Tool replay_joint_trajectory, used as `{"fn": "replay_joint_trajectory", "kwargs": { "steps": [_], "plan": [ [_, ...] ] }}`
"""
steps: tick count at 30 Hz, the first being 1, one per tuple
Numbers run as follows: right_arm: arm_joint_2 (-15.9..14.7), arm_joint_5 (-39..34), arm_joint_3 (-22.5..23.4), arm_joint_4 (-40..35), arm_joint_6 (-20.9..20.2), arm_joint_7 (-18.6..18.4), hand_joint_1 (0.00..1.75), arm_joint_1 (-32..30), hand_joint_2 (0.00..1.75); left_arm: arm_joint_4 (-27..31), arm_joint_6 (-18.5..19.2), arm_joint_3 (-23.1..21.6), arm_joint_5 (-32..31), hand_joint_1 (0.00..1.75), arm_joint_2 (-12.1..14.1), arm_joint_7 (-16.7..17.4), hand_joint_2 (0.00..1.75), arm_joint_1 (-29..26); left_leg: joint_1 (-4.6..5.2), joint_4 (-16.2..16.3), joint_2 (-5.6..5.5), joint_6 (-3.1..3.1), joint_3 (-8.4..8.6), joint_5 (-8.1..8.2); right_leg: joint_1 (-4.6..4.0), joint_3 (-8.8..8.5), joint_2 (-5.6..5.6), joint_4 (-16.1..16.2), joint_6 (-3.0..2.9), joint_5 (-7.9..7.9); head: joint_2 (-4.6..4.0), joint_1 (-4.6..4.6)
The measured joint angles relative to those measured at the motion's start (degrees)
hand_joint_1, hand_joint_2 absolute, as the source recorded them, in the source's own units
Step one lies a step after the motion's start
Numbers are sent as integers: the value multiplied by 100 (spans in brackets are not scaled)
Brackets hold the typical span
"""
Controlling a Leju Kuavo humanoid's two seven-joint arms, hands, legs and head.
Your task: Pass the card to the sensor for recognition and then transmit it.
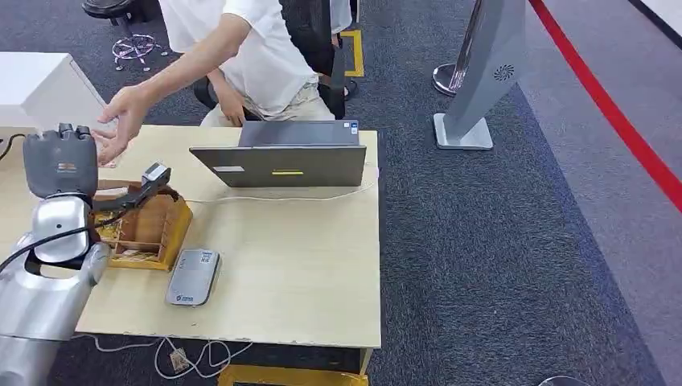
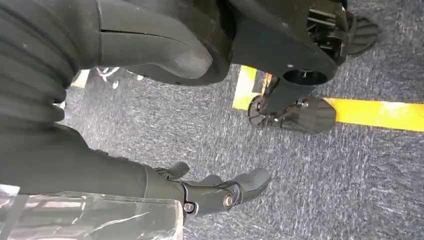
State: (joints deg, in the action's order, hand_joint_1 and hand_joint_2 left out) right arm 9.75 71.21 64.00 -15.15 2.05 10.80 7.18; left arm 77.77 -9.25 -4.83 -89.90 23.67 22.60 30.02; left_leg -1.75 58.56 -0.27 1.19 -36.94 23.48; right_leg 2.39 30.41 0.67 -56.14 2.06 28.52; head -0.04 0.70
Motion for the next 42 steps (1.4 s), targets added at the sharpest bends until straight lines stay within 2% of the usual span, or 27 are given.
{"fn": "replay_joint_trajectory", "kwargs": {
  "steps": [8, 14, 16, 17, 21, 23, 25, 30, 35, 38, 40, 42],
  "plan": [
    [0, -24, 0, 13, 0, 5, 0, 7, 175, -164, 194, 70, 0, 0, -9, -140, 175, 45, 0, 0, -1, 0, 1, 0, 0, 9, -1, 1, 0, 0, 0, 0],
    [0, -50, 0, 20, -7, 6, 0, 8, 175, -210, 271, 142, 0, 0, -148, -334, 175, 52, 0, 0, -1, 0, 1, 0, 0, 7, -1, 1, 0, 0, 0, 0],
    [2, -88, 0, 22, 0, 11, 0, 8, 175, -110, 344, 142, 0, 0, -279, -479, 175, 23, 0, 2, -3, 0, 0, 0, 1, 8, -3, 2, 0, 0, 0, 0],
    [2, -118, 2, 22, 9, 18, 0, 7, 175, 17, 499, 142, -2, 0, -378, -626, 175, -11, 1, 3, -4, 0, 0, 0, 2, 8, -4, 3, 0, 0, 0, 0],
    [2, -284, 44, 20, 33, 70, 0, -1, 175, 881, 993, 17, -2, 0, -875, -1030, 175, -343, 7, 5, -1, -7, -4, 5, 6, -3, -1, 7, 2, -1, -2, -2],
    [4, -384, 94, 20, 87, 116, 0, -20, 175, 1475, 1062, -161, 0, 0, -1087, -1274, 175, -691, 14, 5, 9, -10, -3, 12, 11, -2, 13, 6, 5, -3, 0, -4],
    [9, -472, 166, 20, 112, 131, 0, -41, 175, 2029, 1008, -371, 0, 0, -1189, -1492, 175, -1120, 15, 5, 12, -13, -2, 15, 13, 0, 15, 7, 8, 0, 0, -4],
    [11, -651, 339, 15, 175, 138, 0, -76, 175, 3109, 639, -826, 35, 0, -1189, -1770, 175, -2347, 14, 2, 14, -10, -3, 22, 11, 3, 14, 6, -1, 10, 0, 0],
    [35, -835, 516, -15, 221, 140, 0, -99, 175, 3838, 365, -1145, 144, 0, -887, -1709, 175, -3714, 12, -2, 17, -3, 3, 41, 10, 7, 16, 6, 3, 35, 0, -2],
    [48, -900, 617, -31, 223, 155, 0, -115, 175, 4033, 308, -1213, 256, 0, -650, -1390, 175, -4472, 12, -2, 12, -5, 2, 44, 10, 5, 6, 6, 3, 40, 0, 0],
    [52, -890, 634, -50, 223, 155, 0, -121, 175, 4076, 208, -1209, 295, 0, -603, -1139, 175, -4784, 12, -2, 5, -6, 2, 44, 10, 2, -3, 6, 3, 41, 0, -2],
    [57, -837, 634, -63, 221, 142, 0, -120, 175, 4074, 79, -1103, 252, 0, -709, -1155, 175, -4928, 12, -2, 1, -6, 2, 44, 10, -1, -7, 7, 3, 40, 0, -2]
  ]
}}
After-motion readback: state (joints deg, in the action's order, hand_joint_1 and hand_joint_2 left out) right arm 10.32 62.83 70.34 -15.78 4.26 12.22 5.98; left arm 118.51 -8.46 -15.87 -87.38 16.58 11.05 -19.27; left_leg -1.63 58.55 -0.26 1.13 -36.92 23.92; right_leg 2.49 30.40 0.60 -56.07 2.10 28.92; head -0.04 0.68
